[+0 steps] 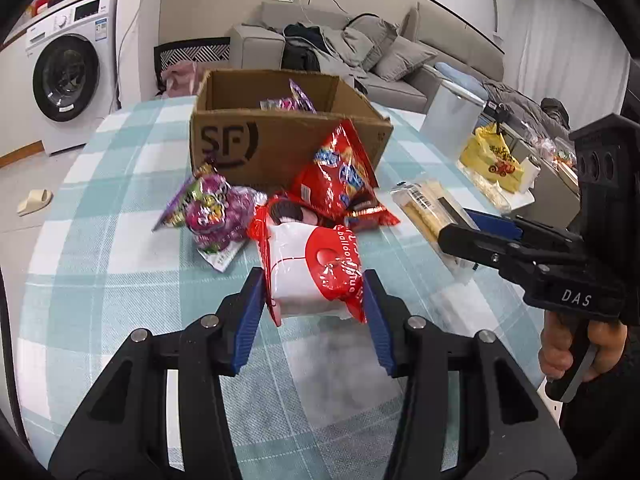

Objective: Organize snacks
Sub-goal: 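Lift both held snacks and carry them over the cardboard box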

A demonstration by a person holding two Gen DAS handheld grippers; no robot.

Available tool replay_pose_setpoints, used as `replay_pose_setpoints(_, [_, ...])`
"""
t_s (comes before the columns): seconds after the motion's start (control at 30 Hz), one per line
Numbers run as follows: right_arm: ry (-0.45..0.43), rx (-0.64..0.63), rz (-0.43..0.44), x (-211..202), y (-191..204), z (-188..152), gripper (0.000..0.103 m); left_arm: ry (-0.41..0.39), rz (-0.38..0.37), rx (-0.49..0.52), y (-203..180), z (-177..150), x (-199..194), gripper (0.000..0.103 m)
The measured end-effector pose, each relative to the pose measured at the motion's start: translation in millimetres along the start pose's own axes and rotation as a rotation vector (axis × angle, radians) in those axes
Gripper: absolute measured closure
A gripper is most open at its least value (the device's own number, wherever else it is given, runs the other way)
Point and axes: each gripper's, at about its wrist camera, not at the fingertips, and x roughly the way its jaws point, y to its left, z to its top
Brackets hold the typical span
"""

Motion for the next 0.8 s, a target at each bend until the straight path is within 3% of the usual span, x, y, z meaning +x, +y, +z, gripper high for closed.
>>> replay_pose_setpoints(0.4, [-0.089,-0.006,0.01,-12.5,7.9,35.5,0.046,-0.101,0.056,-0.019,13.5,46.7,-18.2,0.058])
replay_pose_setpoints(0.8, [-0.121,-0.011,0.03,-7.7,8.7,72.1,0.046,-0.156,0.085,-0.023,18.2,91.2,-14.6,0.057])
